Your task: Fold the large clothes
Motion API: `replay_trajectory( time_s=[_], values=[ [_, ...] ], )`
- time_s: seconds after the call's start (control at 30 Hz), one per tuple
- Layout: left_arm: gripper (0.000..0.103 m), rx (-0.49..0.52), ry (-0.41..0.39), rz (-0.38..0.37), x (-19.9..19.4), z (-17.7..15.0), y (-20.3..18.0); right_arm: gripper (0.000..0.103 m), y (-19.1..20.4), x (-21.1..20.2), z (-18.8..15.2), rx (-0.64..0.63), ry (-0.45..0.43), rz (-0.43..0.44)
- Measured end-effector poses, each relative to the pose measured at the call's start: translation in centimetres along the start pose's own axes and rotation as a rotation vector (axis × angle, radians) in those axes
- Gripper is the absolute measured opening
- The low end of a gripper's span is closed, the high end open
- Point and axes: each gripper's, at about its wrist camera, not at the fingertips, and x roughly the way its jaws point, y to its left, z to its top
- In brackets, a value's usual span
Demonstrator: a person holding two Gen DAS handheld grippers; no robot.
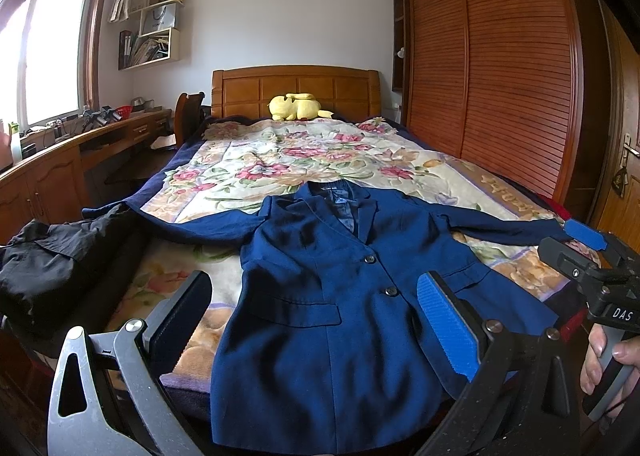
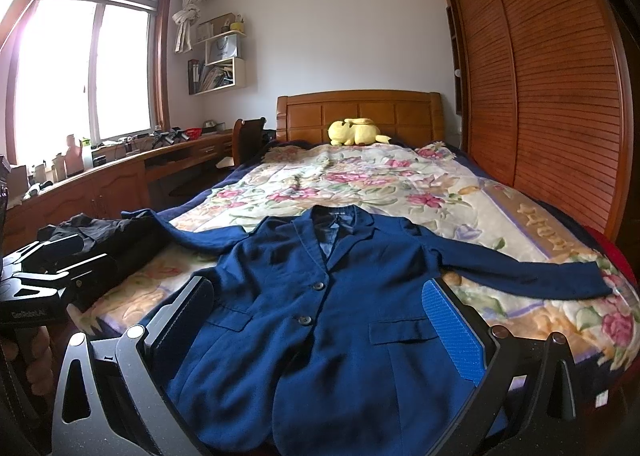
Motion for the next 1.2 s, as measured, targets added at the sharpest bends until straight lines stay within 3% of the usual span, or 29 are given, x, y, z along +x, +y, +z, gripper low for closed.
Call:
replay_trajectory(
  time_s=[1.2],
  values=[
    [0.103, -0.004, 0.007, 0.006, -0.5, 1.1, 0.3, 0.103, 0.0, 0.1, 0.0, 0.009, 0.002, 0.004]
  ],
)
